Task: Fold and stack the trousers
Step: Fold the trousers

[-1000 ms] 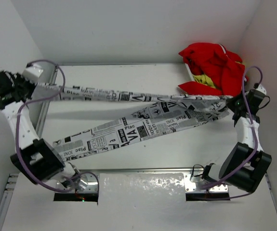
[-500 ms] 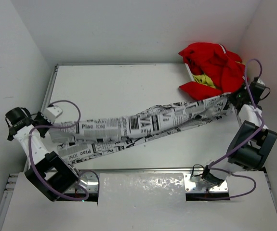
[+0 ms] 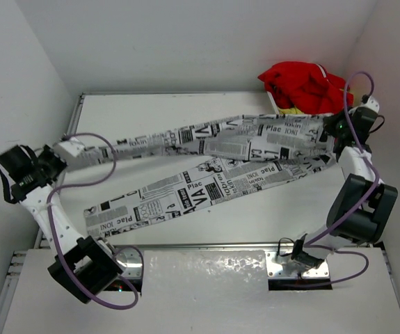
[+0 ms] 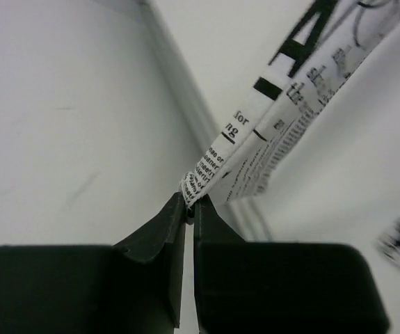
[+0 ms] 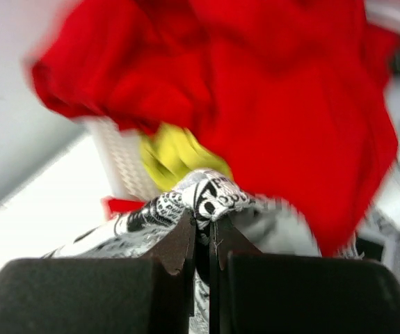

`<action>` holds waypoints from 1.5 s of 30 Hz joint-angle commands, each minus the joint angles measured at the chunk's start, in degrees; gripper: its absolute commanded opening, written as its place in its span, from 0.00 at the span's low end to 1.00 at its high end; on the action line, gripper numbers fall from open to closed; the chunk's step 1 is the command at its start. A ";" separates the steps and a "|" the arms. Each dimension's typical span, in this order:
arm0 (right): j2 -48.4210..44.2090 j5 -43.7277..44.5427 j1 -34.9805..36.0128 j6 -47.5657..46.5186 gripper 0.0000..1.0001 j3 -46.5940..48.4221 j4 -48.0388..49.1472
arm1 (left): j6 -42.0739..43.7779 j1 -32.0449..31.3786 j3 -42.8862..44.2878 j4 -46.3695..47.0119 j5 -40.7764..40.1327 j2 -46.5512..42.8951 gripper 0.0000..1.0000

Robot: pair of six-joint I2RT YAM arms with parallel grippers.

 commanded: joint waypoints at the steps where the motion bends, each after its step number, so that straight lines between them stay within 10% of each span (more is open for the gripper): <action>1: -1.15 0.21 -0.58 -1.24 0.00 -4.68 6.60 | 19.55 0.71 -5.58 -17.93 3.35 -0.43 0.00; 10: -0.71 -1.28 -3.48 0.52 0.00 -9.52 10.82 | 32.41 2.11 -7.61 -27.35 -0.34 -1.40 0.00; 16: 0.61 -1.90 -4.09 3.33 0.00 -10.57 13.20 | 55.84 2.99 -9.70 -43.34 -13.24 -1.75 0.00; 28: 0.61 1.97 -10.76 9.30 0.00 -16.11 13.19 | 57.21 3.78 -19.47 -34.85 -32.50 -2.19 0.00; 37: 0.88 1.44 -11.21 6.24 0.00 -15.50 11.35 | 58.52 3.96 -16.31 -37.36 -29.95 -1.66 0.00; 45: 0.70 2.14 -11.21 4.04 0.54 -16.03 6.53 | 54.40 4.05 -20.09 -38.35 -35.93 -1.40 0.70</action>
